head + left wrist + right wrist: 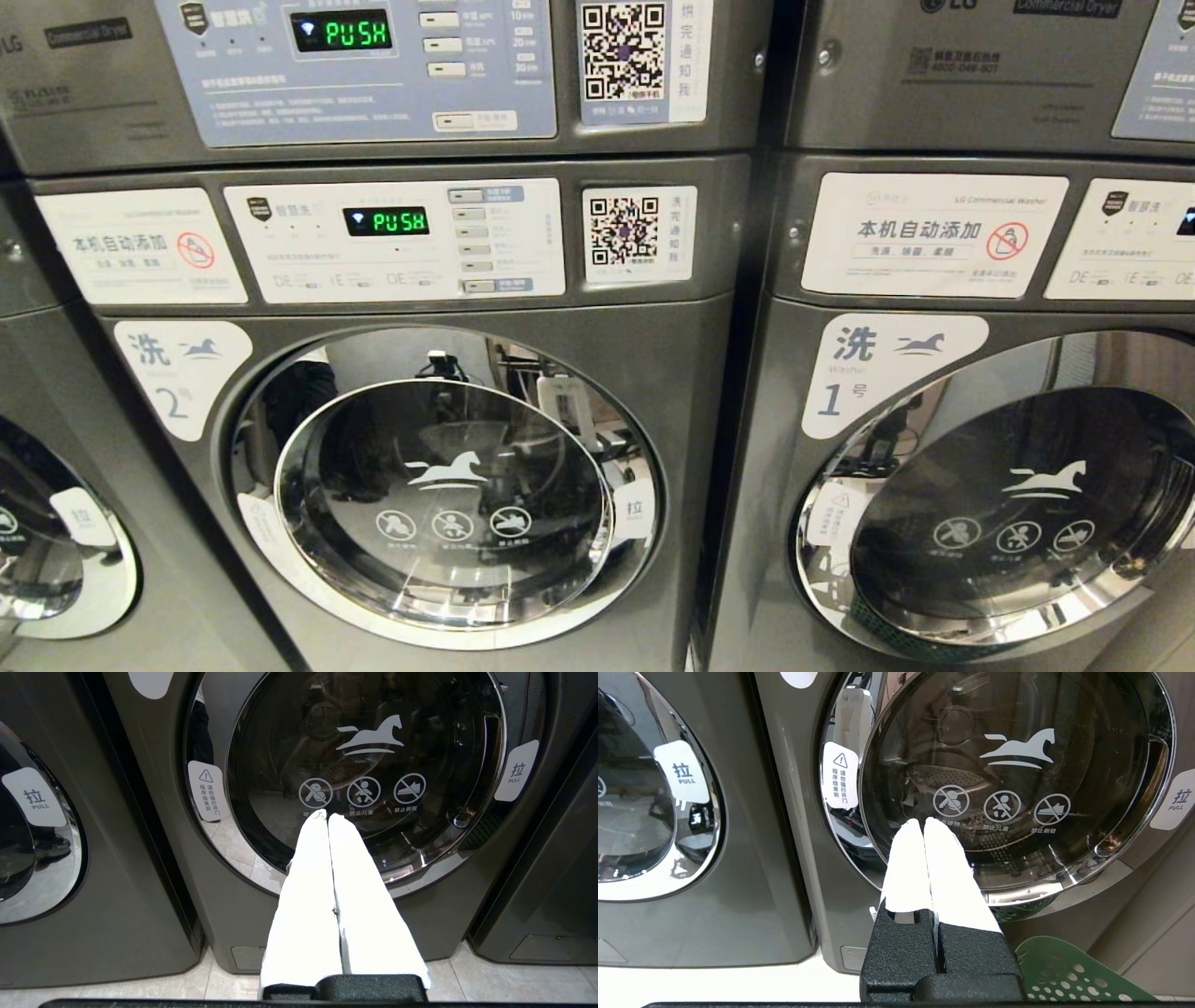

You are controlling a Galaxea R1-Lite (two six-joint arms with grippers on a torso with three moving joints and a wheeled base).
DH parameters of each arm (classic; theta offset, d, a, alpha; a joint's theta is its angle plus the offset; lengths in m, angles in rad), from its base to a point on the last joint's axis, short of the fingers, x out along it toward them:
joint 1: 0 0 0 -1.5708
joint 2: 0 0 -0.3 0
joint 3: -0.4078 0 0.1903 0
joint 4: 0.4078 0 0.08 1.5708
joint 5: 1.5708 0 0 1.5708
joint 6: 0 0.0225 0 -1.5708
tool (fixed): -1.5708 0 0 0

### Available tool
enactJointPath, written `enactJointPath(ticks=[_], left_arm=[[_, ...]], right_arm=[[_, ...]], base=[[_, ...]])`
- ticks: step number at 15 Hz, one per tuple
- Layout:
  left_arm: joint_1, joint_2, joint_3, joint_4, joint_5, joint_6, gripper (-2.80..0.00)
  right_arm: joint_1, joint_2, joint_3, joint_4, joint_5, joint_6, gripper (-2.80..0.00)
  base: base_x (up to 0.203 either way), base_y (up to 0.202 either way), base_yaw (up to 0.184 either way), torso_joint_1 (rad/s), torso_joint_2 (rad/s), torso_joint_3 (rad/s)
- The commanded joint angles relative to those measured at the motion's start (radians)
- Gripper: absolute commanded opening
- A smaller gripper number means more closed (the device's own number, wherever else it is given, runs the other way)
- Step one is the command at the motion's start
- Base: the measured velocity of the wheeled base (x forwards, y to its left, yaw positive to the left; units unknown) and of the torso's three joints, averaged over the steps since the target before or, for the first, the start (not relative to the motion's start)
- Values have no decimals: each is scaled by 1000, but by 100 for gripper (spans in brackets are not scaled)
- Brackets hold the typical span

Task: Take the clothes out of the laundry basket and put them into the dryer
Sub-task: Take the clothes out of the basket

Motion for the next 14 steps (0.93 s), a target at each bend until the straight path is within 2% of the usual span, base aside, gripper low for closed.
enactJointPath(ticks=[1, 14], left_arm=[[-1, 0, 0, 1, 0, 1, -280], [-1, 0, 0, 1, -1, 14, -280]], right_arm=[[0, -2, 0, 0, 0, -2, -280], [1, -2, 0, 2, 3, -36, -280]], base=[[0, 0, 0, 0, 0, 0], [0, 0, 0, -7, 29, 29]])
